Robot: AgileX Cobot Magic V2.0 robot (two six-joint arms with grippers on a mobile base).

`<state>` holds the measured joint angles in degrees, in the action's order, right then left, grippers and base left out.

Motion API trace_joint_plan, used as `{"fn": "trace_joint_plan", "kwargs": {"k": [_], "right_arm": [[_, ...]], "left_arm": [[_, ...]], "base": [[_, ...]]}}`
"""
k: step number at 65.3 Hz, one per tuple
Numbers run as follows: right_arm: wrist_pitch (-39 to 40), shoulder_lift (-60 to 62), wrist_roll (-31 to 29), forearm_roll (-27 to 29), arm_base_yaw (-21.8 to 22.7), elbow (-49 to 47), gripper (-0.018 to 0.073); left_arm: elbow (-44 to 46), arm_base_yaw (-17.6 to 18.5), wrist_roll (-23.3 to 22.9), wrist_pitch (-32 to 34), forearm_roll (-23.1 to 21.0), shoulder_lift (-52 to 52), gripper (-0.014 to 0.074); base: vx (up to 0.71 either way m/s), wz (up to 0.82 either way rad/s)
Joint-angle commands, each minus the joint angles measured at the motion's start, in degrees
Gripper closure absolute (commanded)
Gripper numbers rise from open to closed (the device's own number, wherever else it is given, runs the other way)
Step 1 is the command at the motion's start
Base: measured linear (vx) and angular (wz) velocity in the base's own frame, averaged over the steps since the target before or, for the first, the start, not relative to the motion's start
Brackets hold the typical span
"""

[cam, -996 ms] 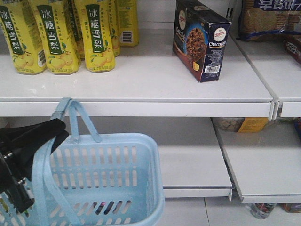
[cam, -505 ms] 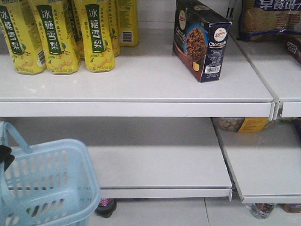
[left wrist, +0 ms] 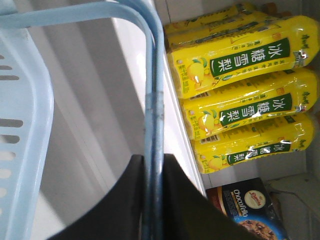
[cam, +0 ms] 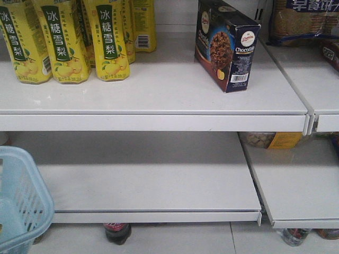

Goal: Left arm holds basket, right arm returns cookies

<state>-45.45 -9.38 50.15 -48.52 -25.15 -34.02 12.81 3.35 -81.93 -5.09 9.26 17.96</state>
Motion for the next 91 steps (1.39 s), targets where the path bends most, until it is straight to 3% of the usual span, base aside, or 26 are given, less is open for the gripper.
{"fn": "trace_joint_plan", "kwargs": {"k": [1,14,29,44,53,67,78,85,91], "right_arm": [[3.05,-0.95,-0.43,-2.37,0.06,-1.26,0.057],[3.05,-0.95,-0.43,-2.37,0.06,-1.26,0.057],[3.05,-0.95,-0.43,-2.37,0.06,-1.26,0.057],[3.08,-0.95,-0.43,-2.33,0.06,-1.26,0.057],[3.08,-0.95,-0.43,-2.33,0.06,-1.26,0.057],[3.08,-0.95,-0.43,-2.33,0.06,-1.26,0.057],[3.08,-0.95,-0.43,-2.33,0.06,-1.26,0.057],[3.08,-0.95,-0.43,-2.33,0.06,-1.26,0.057],[3.08,-0.95,-0.43,-2.33,0.06,-1.26,0.057]], "left_arm": [[1.54,-1.68,7.5,5.09,0.32,-1.2,0.0596],[1.54,-4.11,22.43,5.09,0.32,-5.02,0.0596],[1.54,-6.33,33.44,4.02,0.36,-7.32,0.0596],[1.54,-6.47,52.49,3.97,0.16,-10.13,0.0596],[1.34,-6.47,58.65,3.59,0.16,-10.33,0.0596],[-4.18,-6.47,60.72,4.25,0.16,-10.33,0.0596],[-9.72,-6.58,61.29,10.79,0.16,-10.33,0.0596],[-13.03,-8.5,61.25,14.67,0.21,-12.14,0.0596],[-13.01,-10.62,61.25,10.97,1.27,-15.44,0.0596]], "base": [[0.0,0.0],[0.0,0.0],[0.0,0.0],[0.0,0.0],[0.0,0.0],[0.0,0.0],[0.0,0.0],[0.0,0.0],[0.0,0.0]]}}
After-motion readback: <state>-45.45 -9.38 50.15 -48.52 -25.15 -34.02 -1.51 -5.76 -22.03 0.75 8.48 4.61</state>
